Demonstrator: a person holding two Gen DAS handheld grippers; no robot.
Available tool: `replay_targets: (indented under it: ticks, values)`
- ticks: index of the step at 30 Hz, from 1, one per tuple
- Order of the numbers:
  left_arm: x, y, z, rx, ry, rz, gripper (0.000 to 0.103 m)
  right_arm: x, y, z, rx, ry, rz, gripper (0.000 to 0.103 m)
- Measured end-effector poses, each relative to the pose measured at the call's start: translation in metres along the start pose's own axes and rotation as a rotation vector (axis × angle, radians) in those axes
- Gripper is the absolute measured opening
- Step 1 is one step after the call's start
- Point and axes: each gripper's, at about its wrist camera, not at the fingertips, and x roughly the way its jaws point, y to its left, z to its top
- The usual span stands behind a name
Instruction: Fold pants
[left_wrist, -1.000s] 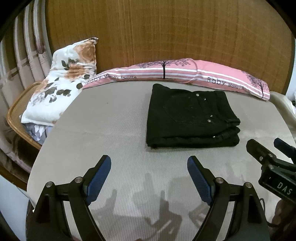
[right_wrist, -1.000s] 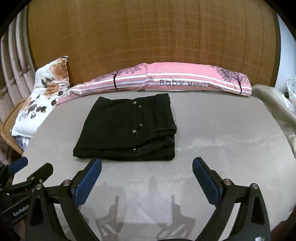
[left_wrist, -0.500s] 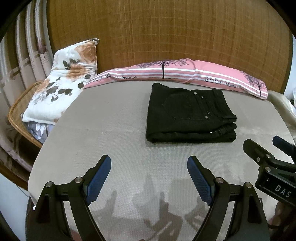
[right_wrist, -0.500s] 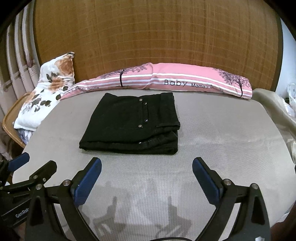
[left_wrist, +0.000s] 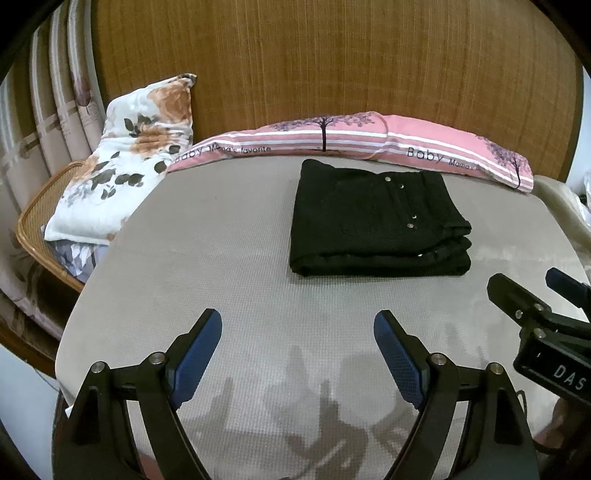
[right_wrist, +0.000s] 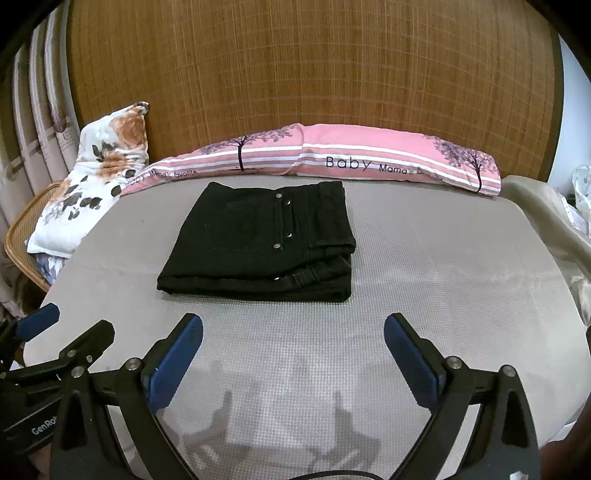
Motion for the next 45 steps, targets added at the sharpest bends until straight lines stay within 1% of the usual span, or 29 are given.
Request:
replay_targets:
  ticks: [15, 37, 45]
  values:
    - [0.009, 0.001, -0.003, 0.000, 0.015, 0.004, 0.085, 0.005, -0.004, -0.003, -0.002, 0.019, 0.001, 0.097]
    - [0.011, -0.002, -0.004, 0.029, 0.000, 0.030, 0.085, 0.010, -0.006, -0.004, 0.007, 0.038, -0.006, 0.097]
    - [0.012, -0.001, -0.004, 0.034, 0.000, 0.026, 0.085, 0.010, -0.005, -0.006, 0.009, 0.041, -0.007, 0.097]
